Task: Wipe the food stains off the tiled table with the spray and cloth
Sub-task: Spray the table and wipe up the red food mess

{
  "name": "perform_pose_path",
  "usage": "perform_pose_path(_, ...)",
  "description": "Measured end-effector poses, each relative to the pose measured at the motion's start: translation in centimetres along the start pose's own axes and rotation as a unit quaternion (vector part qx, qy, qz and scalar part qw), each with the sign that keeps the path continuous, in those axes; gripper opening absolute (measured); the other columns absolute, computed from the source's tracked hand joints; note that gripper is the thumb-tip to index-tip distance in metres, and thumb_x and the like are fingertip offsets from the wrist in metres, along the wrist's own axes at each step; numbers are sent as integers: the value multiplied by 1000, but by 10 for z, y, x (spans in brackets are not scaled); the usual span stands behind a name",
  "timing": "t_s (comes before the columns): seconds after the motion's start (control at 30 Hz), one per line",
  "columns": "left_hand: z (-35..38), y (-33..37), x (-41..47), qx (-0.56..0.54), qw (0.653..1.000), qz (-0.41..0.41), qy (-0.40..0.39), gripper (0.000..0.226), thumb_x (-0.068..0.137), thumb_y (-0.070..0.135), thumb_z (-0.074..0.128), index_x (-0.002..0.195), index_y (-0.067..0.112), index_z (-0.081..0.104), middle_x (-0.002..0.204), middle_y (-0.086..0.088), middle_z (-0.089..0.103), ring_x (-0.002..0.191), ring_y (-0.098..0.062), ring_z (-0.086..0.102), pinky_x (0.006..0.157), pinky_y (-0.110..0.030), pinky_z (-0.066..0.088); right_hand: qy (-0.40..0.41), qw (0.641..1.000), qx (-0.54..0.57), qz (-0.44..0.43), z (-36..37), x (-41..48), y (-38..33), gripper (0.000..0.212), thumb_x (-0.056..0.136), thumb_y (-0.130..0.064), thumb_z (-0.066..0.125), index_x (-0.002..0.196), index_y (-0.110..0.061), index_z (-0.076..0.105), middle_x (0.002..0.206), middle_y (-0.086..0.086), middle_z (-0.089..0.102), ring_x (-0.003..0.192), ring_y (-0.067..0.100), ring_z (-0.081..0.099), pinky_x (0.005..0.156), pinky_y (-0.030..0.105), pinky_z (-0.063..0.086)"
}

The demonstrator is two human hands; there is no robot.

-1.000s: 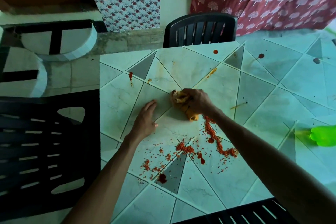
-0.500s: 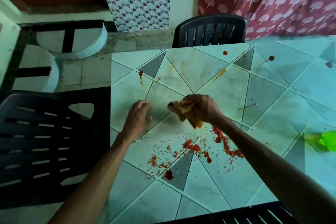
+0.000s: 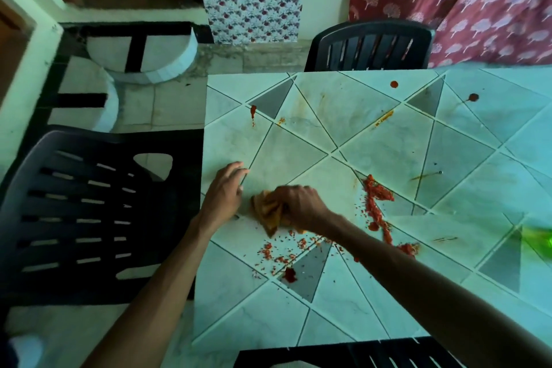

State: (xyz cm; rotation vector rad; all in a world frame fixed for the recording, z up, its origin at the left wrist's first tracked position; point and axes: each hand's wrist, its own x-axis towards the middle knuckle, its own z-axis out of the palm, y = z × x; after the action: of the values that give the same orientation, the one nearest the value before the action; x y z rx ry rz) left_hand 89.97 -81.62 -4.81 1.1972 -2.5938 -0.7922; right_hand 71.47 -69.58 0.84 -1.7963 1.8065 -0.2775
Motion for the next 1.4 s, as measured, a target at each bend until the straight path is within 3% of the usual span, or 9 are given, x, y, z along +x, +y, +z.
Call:
perform_pose_path(0.2,-4,3,-4,-5,1000,-11,-10,43,91,3,60,134,8,55,146,-5,45,137,-22,37,113,-33,33,-49,997,-21,-56,20,-38,-6,21,92,-21,61,111,-28,68,103,-7,70,88,18,69,71,42,58)
perform_pose_path(0.37,-3,-3,-15,1,1000,-24,-4,42,92,4,58,134,8,56,146,-6,45,136,-23,38,113,-31,31,23,1000,15,11,-13,-36,5,34,87,-9,70,119,-22,69,114,-3,72,97,16,69,77,34,58)
perform_pose_path(0.5,-3,-9,-30,-8,1000,-26,13,42,91,0,58,132,6,56,143,-9,47,135,-25,39,114,-33,33,85,995,-11,56,-29,-6,14,32,87,-9,69,117,-19,70,107,-1,72,90,20,70,70,32,55)
perform_pose_path(0.6,-4,-10,-41,-17,999,-37,25,44,90,-1,60,133,6,56,143,-9,46,136,-24,39,115,-33,33,81,995,-18,59,-23,13,3,31,89,-12,66,119,-20,69,110,0,72,96,23,68,73,30,47)
perform_pose_path(0.83,-6,-20,-73,-35,997,-56,35,43,91,1,60,134,5,55,146,-10,43,139,-23,35,113,-30,34,-16,994,-58,-92,28,-10,-44,26,91,-18,61,115,-26,69,101,-1,72,85,23,68,62,27,37)
perform_pose_path(0.97,-4,-19,-99,-29,997,-56,41,42,91,2,60,133,5,54,145,-10,43,138,-24,36,112,-26,30,-72,984,-87,-137,37,-40,-35,31,90,-14,57,114,-30,68,101,-5,70,85,22,67,64,31,49)
perform_pose_path(1.1,0,-17,-121,-36,996,-72,44,45,88,0,61,132,6,56,143,-11,45,136,-25,38,115,-34,34,-119,974,-119,-151,24,-59,-21,37,84,-9,57,111,-33,68,106,-7,69,95,24,65,71,37,53)
perform_pose_path(1.27,5,-12,-147,-44,993,-92,55,43,90,-2,57,132,4,56,144,-11,46,137,-25,39,114,-27,28,-58,982,-106,-148,7,-43,-24,39,75,-3,62,103,-28,73,105,-7,74,93,24,69,71,38,55)
perform_pose_path(1.4,5,-19,-154,-68,990,-110,49,42,93,-4,51,133,6,56,145,-7,46,138,-22,40,117,-37,33,0,980,-98,-175,9,-23,-52,32,74,-4,62,96,-24,74,92,-1,74,83,28,68,61,37,53)
